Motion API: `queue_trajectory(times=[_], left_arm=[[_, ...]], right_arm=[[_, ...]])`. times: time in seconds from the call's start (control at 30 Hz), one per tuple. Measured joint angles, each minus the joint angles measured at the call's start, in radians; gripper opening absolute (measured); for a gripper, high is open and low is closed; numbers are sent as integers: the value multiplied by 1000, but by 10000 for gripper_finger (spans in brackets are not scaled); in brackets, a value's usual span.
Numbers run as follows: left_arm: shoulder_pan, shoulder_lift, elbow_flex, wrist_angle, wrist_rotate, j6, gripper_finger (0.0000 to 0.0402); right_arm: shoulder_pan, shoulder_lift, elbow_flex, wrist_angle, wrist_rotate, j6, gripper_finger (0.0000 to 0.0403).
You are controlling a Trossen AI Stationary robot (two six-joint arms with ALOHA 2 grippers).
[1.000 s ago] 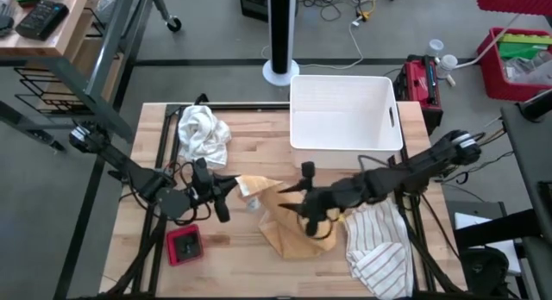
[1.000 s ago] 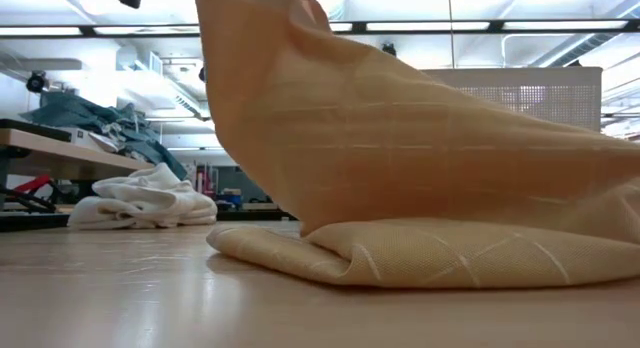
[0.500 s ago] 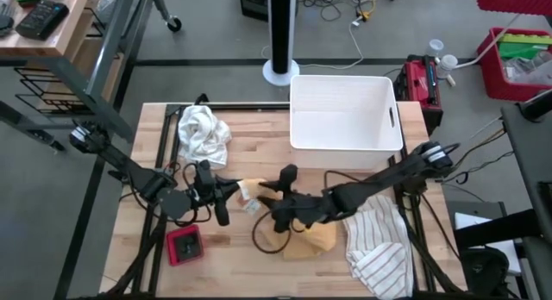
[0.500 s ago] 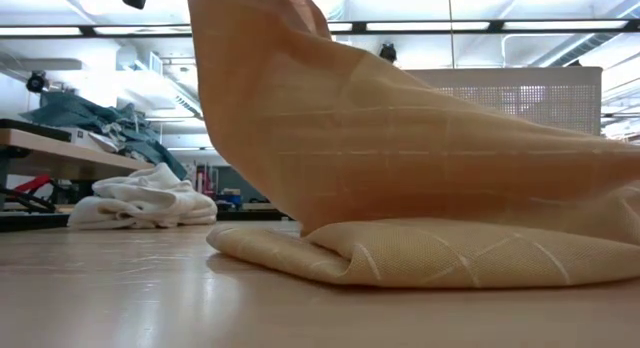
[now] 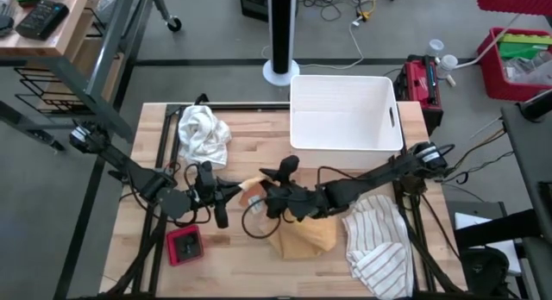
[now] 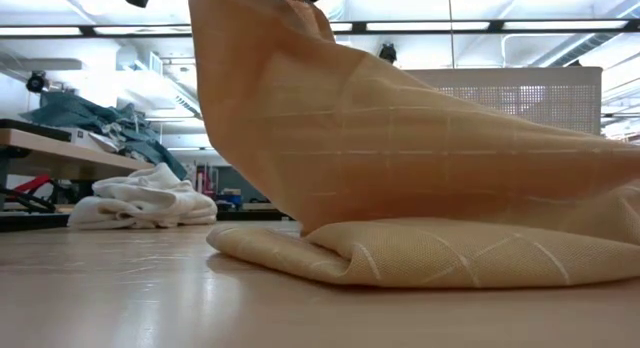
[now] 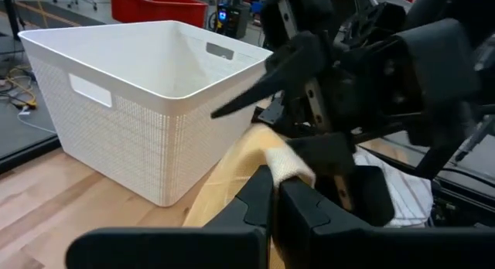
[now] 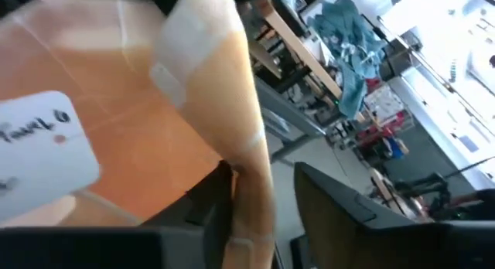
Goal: Fold towel
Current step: Fold the yellow kitchen towel
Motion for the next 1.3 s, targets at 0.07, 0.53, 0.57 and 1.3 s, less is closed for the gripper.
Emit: queue_trajectory(times=[0.07, 0.53, 0.57, 1.3], left_arm=[[0, 0, 0, -1, 0, 0, 0], [0, -6, 0, 12, 0, 23, 23], [0, -11, 0, 21, 0, 29, 26], [-17, -78, 1, 105, -2, 184, 20]], right_arm=[[2, -1, 1, 5, -21, -4, 85], [8, -134, 1, -142, -93, 67, 2], [8, -158, 1, -141, -93, 43, 2], [-198, -605, 473, -968, -80, 632, 0]])
